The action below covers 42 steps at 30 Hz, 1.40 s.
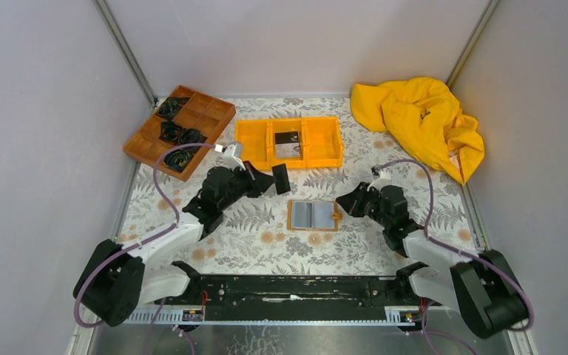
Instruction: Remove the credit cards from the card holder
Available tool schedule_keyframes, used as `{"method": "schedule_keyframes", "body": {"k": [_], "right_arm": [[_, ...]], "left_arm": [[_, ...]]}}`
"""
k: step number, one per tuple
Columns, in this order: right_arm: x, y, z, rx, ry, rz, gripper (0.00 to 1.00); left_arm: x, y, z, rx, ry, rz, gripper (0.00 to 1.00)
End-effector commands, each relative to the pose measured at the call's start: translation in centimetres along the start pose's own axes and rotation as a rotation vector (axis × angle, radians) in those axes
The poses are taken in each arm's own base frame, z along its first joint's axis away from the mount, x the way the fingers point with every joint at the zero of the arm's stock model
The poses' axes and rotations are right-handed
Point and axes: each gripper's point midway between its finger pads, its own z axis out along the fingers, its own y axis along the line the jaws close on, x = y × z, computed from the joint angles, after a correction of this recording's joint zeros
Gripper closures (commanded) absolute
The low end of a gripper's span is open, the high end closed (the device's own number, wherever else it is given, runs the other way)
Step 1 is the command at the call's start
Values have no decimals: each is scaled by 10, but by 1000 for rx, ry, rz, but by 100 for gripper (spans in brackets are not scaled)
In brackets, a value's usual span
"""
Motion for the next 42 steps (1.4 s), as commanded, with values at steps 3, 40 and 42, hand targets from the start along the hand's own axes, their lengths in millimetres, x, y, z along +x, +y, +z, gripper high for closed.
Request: {"method": "schedule_keyframes", "body": {"k": [3, 40, 42], "right_arm": [[-40, 46, -24, -158, -150, -156, 67], [5, 121, -33, -708, 95, -124, 55], [8, 123, -33, -724, 108, -117, 59]], "left_arm": [[13, -26, 3, 249, -10, -32, 100], [50, -74, -14, 745, 146, -73, 100], [50, -74, -14, 743, 143, -73, 100]]}}
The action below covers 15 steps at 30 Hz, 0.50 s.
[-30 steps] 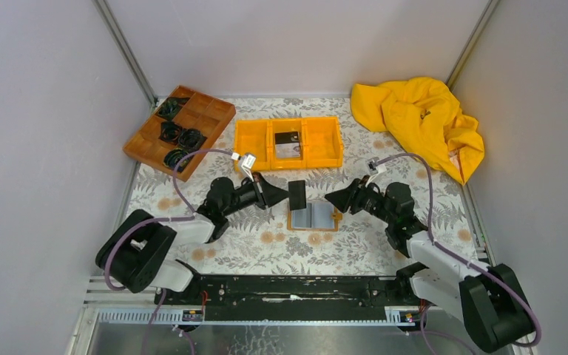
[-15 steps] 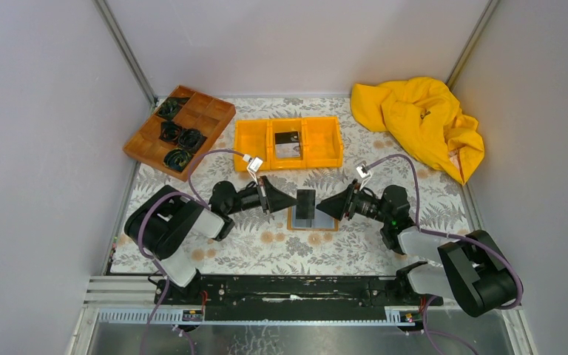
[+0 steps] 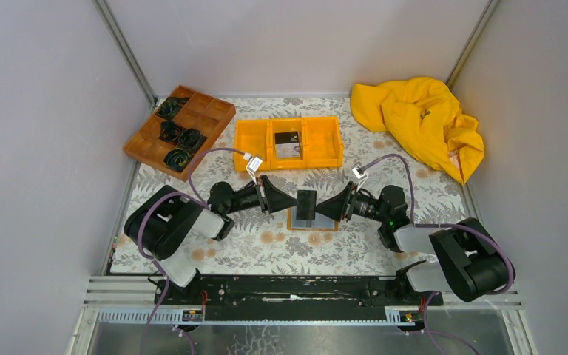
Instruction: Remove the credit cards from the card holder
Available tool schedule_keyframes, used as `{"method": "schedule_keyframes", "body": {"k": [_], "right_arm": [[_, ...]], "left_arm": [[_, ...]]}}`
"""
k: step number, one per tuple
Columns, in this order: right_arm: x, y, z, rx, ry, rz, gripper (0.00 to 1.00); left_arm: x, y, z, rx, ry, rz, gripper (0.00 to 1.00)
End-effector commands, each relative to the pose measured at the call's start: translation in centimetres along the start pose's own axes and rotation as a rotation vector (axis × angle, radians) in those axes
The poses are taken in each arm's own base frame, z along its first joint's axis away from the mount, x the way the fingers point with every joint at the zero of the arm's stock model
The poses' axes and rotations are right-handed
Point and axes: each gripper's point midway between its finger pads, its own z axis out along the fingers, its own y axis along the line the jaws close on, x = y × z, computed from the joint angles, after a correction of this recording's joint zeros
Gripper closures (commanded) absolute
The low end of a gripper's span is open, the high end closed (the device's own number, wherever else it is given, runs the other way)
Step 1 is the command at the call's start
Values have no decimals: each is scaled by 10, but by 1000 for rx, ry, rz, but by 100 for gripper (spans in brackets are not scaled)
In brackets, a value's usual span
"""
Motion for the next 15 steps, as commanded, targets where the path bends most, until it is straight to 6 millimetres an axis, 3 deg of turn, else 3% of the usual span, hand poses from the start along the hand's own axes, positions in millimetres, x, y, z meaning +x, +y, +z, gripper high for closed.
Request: {"method": "schedule_keyframes", "body": {"k": [1, 7, 12, 15], "right_arm": [[-5, 23, 6, -118, 2, -42, 62], [-4, 30, 7, -168, 6, -17, 79], [-3, 30, 8, -172, 10, -10, 99], [-3, 30, 8, -172, 14, -6, 100]], "left_arm": [[-14, -13, 2, 61, -35, 67, 100], [-14, -11, 2, 55, -35, 67, 100], [-13, -10, 3, 57, -30, 63, 100], [-12, -10, 3, 61, -24, 62, 100]]}}
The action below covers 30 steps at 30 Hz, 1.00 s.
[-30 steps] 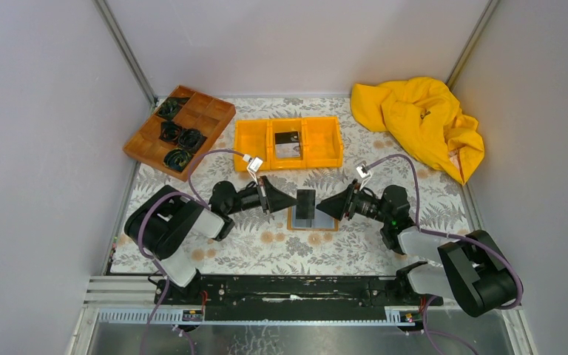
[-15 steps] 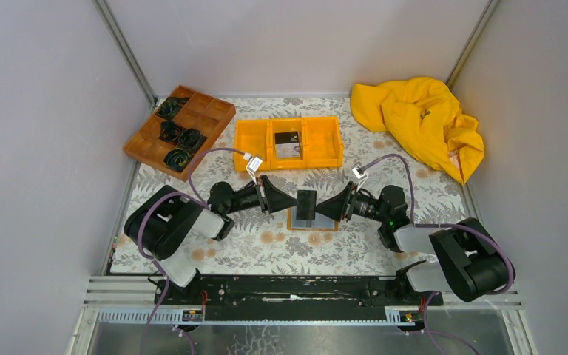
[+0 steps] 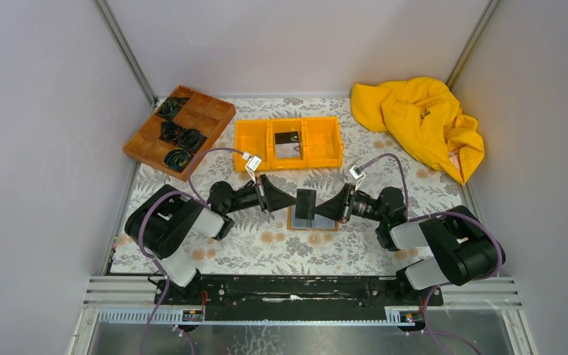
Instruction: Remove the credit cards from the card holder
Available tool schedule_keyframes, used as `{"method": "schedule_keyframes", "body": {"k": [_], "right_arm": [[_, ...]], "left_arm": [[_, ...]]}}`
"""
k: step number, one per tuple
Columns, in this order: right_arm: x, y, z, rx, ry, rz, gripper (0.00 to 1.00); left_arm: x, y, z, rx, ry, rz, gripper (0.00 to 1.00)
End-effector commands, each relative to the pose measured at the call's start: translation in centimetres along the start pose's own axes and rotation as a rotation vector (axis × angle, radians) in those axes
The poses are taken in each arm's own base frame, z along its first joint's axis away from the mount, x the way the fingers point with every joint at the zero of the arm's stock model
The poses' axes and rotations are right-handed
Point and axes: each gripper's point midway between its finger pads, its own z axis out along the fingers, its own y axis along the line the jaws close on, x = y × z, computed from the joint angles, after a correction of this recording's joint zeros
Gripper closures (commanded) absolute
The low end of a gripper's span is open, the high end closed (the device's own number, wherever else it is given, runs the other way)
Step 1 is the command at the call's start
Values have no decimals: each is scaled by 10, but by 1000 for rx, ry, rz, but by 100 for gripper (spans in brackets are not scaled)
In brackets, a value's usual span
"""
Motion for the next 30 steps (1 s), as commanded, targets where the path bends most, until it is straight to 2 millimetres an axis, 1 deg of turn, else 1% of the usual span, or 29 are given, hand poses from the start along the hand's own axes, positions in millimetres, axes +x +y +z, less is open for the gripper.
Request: {"method": "schedule_keyframes", "body": {"k": [1, 3, 4, 7, 11, 14, 15, 16, 17, 21, 22, 24, 25, 26, 30], "right_arm": [[-8, 14, 4, -64, -7, -61, 100], [-8, 13, 4, -60, 0, -58, 100], [-7, 12, 5, -56, 5, -56, 100], [-5, 8, 5, -39, 20, -52, 100], [-7, 4, 3, 4, -6, -64, 100], [-19, -12, 1, 120, -64, -90, 100], [-26, -18, 0, 173, -80, -106, 100], [-29, -30, -2, 255, -71, -107, 100], [-44, -31, -2, 297, -99, -137, 100], [-100, -53, -13, 600, -126, -237, 100], [-117, -57, -14, 668, -143, -236, 100], [-138, -69, -16, 785, -130, -226, 100], [-146, -72, -14, 813, -124, -218, 100], [-154, -73, -8, 814, -120, -217, 100], [-179, -83, 22, 764, -137, -206, 100]], "left_arm": [[-11, -13, 4, 68, -17, 68, 100], [-10, -13, 4, 72, -12, 69, 100], [-10, -13, 4, 73, -10, 69, 98], [-10, -14, 4, 78, -4, 73, 87], [-10, -10, 3, 66, -9, 69, 83], [-15, 3, -1, 13, -37, 58, 82], [-17, 10, -3, -19, -41, 51, 82], [-19, 19, -5, -62, -48, 44, 82], [-19, 29, -6, -109, -46, 40, 81], [-24, 62, -15, -307, -67, 71, 81], [-26, 68, -19, -352, -74, 84, 81], [-30, 77, -26, -427, -96, 100, 81], [-32, 80, -29, -457, -108, 104, 81], [-35, 81, -32, -477, -120, 108, 82], [-42, 82, -42, -533, -169, 118, 82]]}}
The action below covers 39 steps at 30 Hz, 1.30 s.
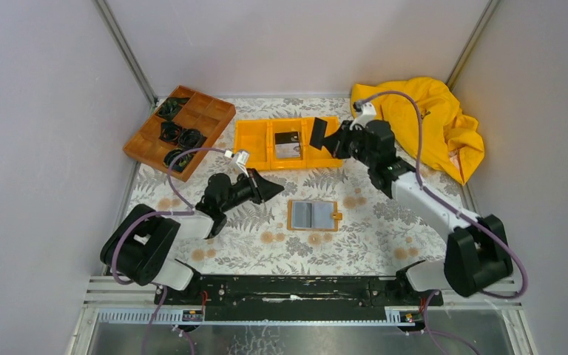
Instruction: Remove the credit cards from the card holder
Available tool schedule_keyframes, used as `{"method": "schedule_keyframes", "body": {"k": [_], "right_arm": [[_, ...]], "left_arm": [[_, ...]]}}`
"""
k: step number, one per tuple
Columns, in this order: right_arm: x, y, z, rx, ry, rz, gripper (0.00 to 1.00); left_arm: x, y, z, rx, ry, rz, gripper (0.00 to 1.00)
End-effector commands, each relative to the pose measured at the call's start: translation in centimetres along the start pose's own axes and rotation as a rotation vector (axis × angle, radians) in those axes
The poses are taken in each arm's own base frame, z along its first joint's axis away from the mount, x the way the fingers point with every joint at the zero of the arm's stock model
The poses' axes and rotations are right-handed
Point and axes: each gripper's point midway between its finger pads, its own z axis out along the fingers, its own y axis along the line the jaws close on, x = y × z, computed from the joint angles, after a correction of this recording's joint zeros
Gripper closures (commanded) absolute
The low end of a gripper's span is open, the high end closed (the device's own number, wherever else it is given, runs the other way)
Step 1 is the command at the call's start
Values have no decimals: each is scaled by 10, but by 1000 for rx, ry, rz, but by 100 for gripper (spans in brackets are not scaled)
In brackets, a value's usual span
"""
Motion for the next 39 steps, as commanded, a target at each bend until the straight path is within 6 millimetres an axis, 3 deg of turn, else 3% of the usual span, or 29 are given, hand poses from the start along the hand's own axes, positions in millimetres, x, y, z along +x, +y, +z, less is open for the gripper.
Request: {"method": "schedule_keyframes", "body": {"k": [1, 5, 9, 21, 25, 31, 39], "right_arm": [[10, -21, 32, 83, 84, 5, 100], [4, -10, 73, -4, 80, 72, 100], [4, -23, 110, 38, 19, 169, 100], [7, -1, 188, 139, -69, 213, 100], [14, -4, 199, 207, -100, 226, 100], [27, -3, 202, 259, -164, 251, 100], [29, 0, 201, 258, -224, 269, 100]], "left_arm": [[-13, 25, -9, -152, -70, 43, 82], [-21, 30, -16, -203, -107, 71, 82], [-26, 36, -22, -247, -140, 82, 82], [-23, 42, -20, -260, -129, 75, 82], [-24, 42, -20, -257, -131, 73, 82], [-23, 40, -18, -238, -125, 63, 82], [-21, 37, -18, -222, -119, 55, 82]]}}
